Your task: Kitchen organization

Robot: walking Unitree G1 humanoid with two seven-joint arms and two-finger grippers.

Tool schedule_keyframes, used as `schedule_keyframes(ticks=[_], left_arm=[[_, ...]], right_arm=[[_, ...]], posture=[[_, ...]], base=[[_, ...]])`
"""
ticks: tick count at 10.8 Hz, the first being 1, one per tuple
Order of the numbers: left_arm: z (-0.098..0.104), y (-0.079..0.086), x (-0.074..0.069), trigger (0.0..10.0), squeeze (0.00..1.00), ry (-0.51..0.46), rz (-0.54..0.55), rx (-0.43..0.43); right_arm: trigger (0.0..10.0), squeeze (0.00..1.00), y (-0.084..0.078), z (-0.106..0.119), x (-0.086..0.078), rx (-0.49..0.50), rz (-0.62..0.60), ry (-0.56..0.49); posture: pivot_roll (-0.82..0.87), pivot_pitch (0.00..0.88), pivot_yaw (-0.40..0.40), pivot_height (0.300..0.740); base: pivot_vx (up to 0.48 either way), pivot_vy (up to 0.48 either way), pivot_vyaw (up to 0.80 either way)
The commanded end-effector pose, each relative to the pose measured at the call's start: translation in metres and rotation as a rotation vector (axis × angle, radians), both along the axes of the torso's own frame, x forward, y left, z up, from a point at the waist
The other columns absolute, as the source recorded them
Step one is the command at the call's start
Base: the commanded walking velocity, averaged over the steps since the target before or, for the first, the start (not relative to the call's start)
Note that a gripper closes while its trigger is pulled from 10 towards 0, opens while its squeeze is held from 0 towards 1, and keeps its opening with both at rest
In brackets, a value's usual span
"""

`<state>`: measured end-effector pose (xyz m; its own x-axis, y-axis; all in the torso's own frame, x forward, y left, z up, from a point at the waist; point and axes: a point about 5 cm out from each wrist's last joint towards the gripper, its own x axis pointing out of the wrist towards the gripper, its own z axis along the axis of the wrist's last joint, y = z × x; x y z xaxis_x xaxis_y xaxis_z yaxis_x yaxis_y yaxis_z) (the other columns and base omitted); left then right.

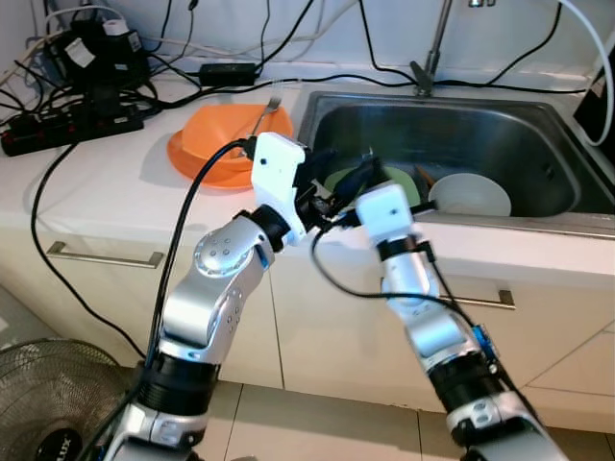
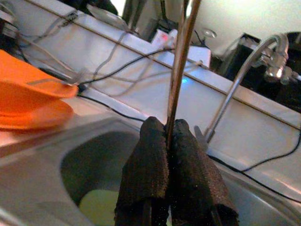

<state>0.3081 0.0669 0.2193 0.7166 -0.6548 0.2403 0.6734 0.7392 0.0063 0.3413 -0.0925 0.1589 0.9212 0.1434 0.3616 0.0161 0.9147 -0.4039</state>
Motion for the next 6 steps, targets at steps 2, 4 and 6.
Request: schedule_keyframes(ticks=[2, 4, 6], left_arm=[[0.000, 0.010, 0.000, 10.0, 0.00, 0.002, 0.059, -0.072], [0.005, 0.018, -0.002, 10.0, 0.00, 0.001, 0.089, -0.141], [0.003, 0.032, 0.002, 10.0, 0.00, -0.002, 0.188, -0.142]], right_arm=[[0.0, 0.00, -0.012, 0.015, 0.012, 0.042, -0.047, -0.031], [0.0, 0.00, -0.017, 0.019, 0.021, 0.035, -0.070, -0.028], [0.0, 0.00, -0.018, 0.021, 0.026, 0.047, -0.074, -0.022]], posture=[[0.16, 0.000, 0.038, 0.740], [0.17, 0.000, 0.033, 0.740], [0.17, 0.000, 0.031, 0.740]], base=[[0.000, 0.000, 0.00], [0.000, 0.000, 0.00], [0.000, 0.000, 0.00]])
